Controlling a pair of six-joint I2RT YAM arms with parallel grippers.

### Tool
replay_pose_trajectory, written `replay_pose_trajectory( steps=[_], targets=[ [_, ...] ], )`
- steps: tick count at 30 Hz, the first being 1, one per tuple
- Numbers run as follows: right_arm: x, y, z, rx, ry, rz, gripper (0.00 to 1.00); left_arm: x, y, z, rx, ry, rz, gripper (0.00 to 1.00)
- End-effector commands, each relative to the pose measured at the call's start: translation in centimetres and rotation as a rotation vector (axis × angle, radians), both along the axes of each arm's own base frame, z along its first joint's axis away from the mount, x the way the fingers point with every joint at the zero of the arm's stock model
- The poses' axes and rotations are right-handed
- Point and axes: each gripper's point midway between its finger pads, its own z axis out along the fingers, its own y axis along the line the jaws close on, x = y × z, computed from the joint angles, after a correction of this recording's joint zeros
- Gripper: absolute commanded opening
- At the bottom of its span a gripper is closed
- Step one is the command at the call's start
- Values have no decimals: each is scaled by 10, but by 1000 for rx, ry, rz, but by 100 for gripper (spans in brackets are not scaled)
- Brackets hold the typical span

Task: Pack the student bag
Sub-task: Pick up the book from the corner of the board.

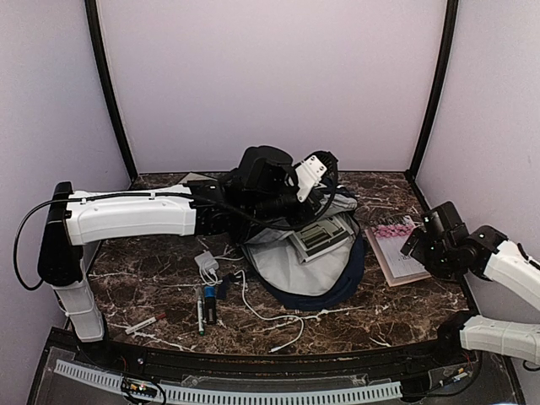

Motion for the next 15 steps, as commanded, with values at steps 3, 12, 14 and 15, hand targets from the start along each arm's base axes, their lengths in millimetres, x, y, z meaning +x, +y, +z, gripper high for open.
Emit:
replay_pose_trajectory(
  steps=[3, 12, 14, 15],
  targets=[
    [-17, -15, -45, 116, 63, -213, 100, -5, 14, 78, -183, -100, 12, 0],
    [19, -11, -67, 265, -86, -190, 96, -7, 16, 82, -186, -107, 7, 0],
    [28, -11, -65, 281, -134, -143, 94, -8, 17, 83, -187, -106, 4, 0],
    [30, -12, -66, 302, -148, -144, 93, -8, 17, 83, -187, -106, 3, 0]
  ],
)
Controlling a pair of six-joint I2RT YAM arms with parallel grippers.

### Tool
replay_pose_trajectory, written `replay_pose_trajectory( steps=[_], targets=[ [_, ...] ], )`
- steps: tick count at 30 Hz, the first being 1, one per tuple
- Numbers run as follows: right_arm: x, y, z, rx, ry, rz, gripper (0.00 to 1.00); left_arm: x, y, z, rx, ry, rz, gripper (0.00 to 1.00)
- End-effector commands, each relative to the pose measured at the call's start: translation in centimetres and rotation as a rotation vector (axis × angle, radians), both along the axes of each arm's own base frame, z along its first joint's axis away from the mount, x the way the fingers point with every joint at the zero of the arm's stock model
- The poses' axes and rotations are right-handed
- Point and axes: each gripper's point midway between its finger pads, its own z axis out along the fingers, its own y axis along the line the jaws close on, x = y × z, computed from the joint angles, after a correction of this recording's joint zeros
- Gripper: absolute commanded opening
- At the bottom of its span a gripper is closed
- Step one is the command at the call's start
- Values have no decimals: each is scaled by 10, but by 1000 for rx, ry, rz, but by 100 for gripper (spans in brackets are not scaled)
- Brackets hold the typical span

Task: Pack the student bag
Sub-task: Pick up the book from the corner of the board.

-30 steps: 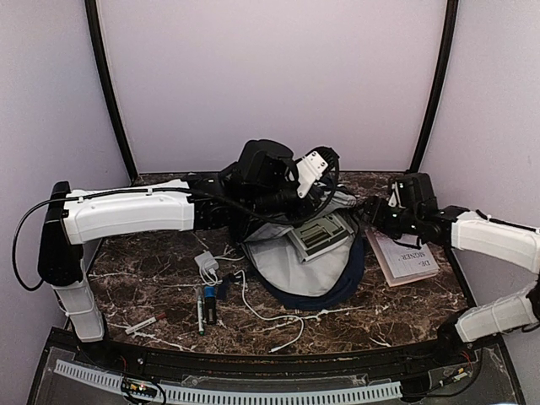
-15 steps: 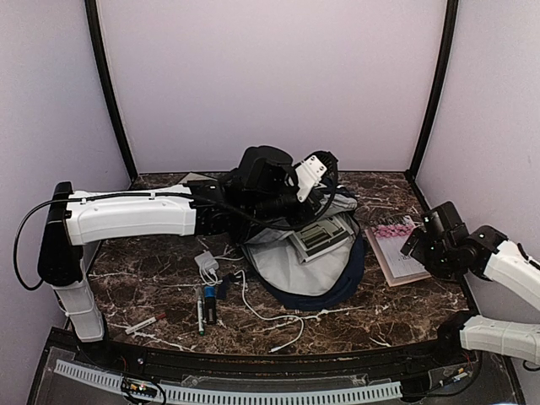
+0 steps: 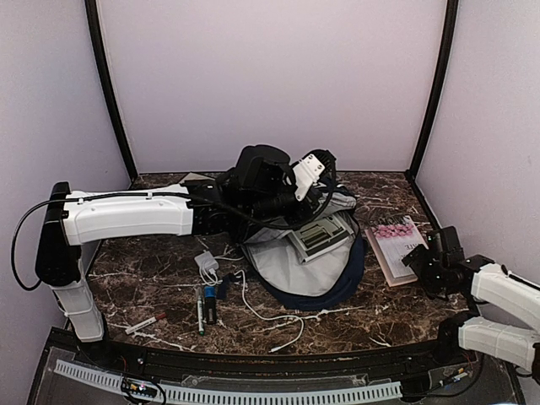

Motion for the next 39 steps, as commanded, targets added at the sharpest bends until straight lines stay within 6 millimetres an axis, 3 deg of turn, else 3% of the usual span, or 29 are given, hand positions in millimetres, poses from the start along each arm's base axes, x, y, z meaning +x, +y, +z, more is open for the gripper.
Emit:
replay_pose_trajectory(
  steps=[1, 11, 18, 22, 24, 28, 34, 39],
  targets=[
    [33, 8, 14, 96, -189, 56, 91, -8, 15, 81, -178, -101, -3, 0],
    [44, 8, -6, 171, -209, 76, 63, -10, 12, 82, -182, -92, -20, 0],
    [48, 11, -20, 178, -183, 121, 25, -9, 15, 82, -182, -95, -15, 0],
    [50, 14, -18, 183, -193, 167, 3, -8, 15, 81, -173, -98, -15, 0],
    [51, 16, -14, 184, -202, 189, 0, -7, 16, 80, -169, -99, -12, 0],
    [58, 15, 13, 144, -252, 228, 0, -5, 18, 81, -168, -104, -2, 0],
    [64, 1, 79, 19, -369, 232, 0, -4, 20, 87, -175, -117, 4, 0],
    [61, -1, 111, -21, -414, 250, 0, 0, 21, 87, -170, -121, 13, 0]
  ],
)
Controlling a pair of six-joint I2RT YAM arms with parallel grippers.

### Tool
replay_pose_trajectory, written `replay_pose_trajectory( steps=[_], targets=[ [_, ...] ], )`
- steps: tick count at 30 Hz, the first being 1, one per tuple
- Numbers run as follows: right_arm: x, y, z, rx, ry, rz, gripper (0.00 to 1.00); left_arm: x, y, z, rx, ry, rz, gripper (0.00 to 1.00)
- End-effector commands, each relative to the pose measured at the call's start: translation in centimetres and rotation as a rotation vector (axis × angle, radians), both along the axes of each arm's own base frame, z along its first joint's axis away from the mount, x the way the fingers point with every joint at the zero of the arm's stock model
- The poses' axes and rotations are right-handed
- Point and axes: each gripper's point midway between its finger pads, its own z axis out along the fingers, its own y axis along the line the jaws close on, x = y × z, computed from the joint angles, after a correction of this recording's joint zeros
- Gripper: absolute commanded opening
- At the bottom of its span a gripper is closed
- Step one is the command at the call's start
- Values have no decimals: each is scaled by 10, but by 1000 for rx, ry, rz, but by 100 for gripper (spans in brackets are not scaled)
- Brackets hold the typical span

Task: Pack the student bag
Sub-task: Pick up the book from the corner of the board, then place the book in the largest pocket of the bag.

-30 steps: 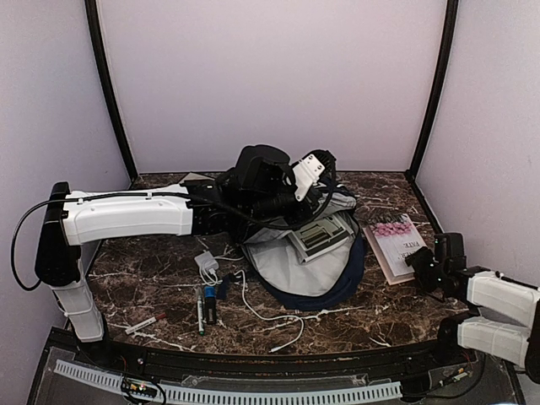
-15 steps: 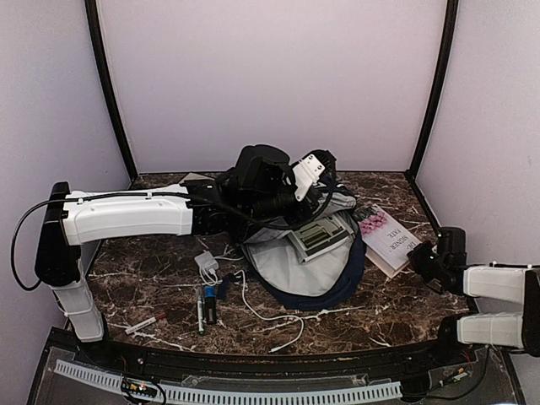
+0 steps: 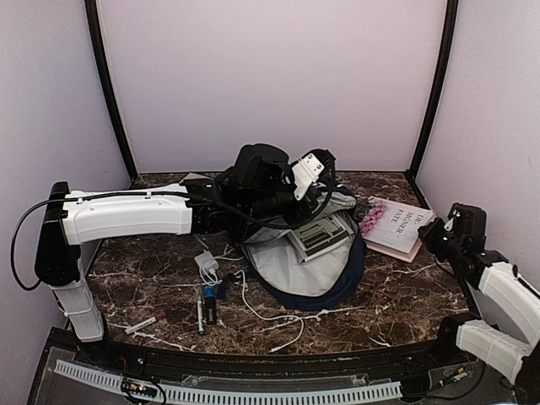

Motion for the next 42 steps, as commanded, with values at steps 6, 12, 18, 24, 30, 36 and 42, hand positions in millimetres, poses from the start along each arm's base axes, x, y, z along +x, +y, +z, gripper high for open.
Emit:
replay_pose_trajectory(
  steps=[6, 12, 18, 24, 30, 36, 42],
  targets=[
    [-9, -8, 50, -97, -44, 8, 0, 7, 19, 76, -161, -98, 39, 0],
    [-15, -17, 76, -176, -51, -7, 0, 16, 22, 73, -153, -98, 59, 0],
    [-18, -17, 121, -188, -117, -7, 0, 23, 23, 74, -138, -120, 84, 0],
    [-33, -13, 145, -159, -139, 7, 0, 30, 19, 80, -136, -150, 90, 0],
    [-55, 14, 162, -66, -151, 132, 0, 48, 15, 79, -115, -188, 136, 0],
    [-71, 51, 164, 32, -114, 341, 0, 54, 9, 87, -128, -213, 146, 0],
    [-77, 75, 135, 182, -53, 446, 0, 61, 3, 94, -130, -243, 162, 0]
  ],
)
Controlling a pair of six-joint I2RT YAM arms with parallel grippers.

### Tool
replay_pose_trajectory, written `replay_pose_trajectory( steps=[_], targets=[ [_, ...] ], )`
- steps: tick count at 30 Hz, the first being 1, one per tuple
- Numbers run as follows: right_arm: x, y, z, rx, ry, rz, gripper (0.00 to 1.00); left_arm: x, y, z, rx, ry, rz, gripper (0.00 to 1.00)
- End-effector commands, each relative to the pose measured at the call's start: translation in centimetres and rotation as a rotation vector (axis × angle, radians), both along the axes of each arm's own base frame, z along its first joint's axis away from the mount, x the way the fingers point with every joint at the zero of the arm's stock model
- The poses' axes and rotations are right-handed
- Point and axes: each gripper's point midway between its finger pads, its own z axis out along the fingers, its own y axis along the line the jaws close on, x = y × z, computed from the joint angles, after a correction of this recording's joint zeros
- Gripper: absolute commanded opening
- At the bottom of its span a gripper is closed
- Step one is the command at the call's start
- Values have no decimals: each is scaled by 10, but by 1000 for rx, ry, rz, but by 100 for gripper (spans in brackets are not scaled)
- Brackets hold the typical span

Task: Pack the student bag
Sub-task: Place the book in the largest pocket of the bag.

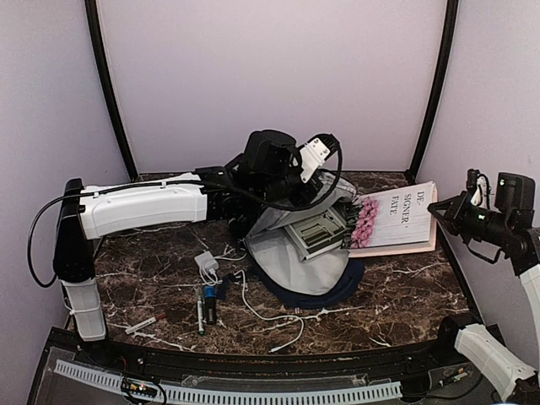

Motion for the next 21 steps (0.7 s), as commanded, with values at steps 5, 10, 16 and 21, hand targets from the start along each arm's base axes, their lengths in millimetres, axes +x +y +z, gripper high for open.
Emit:
replay_pose_trajectory(
  steps=[5, 10, 16, 21],
  targets=[
    [-8, 39, -38, 230, 87, 177, 0, 19, -3, 76, -160, -136, 61, 0],
    [7, 42, -61, 365, 65, 130, 0, 10, -6, 73, -212, -64, 20, 0],
    [28, 51, -87, 463, 26, 43, 0, -7, -12, 63, -254, 23, -62, 0],
    [50, 73, -95, 482, -10, 5, 0, -37, -20, 83, -291, 2, -163, 0]
  ],
)
